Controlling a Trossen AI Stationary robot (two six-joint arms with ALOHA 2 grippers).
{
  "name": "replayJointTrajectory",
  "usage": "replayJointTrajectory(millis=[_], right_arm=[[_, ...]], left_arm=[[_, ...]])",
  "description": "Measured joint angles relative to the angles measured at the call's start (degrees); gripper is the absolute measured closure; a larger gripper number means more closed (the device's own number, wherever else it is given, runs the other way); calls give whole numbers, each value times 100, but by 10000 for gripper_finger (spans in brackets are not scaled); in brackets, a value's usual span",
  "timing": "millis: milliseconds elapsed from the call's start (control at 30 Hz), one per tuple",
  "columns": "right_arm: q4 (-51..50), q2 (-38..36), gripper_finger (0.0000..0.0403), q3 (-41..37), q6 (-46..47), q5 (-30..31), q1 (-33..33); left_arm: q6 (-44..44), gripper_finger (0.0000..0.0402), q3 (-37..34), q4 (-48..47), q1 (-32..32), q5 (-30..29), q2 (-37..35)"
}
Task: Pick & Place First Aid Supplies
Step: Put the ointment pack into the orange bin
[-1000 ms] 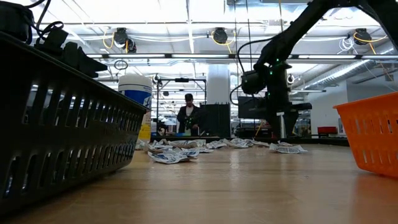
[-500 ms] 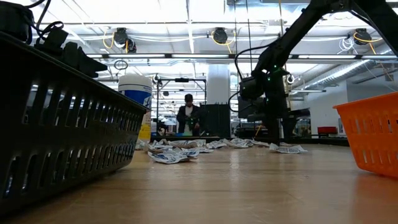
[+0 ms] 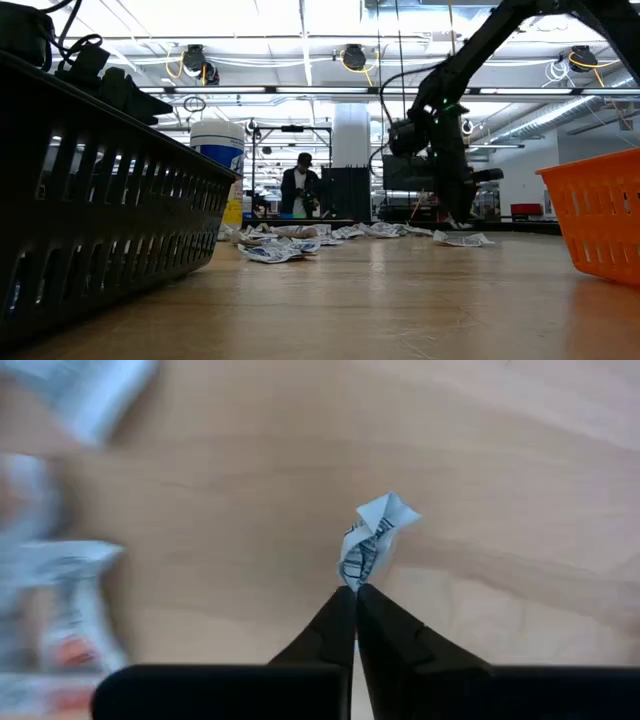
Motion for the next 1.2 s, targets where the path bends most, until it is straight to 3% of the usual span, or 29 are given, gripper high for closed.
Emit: replayJointTrajectory(millis=[667, 933, 1200], right_arm=[[-1503, -1852, 402, 11, 1054, -18, 855], [-1588, -2031, 402, 12, 1120, -450, 2131], [-1577, -2076, 403, 12, 1896, -481, 3888]], left_arm=[[0, 5, 1, 0, -1, 2, 0], [0, 5, 2, 0, -1, 2, 0], [0, 5, 0, 0, -2, 2, 0]])
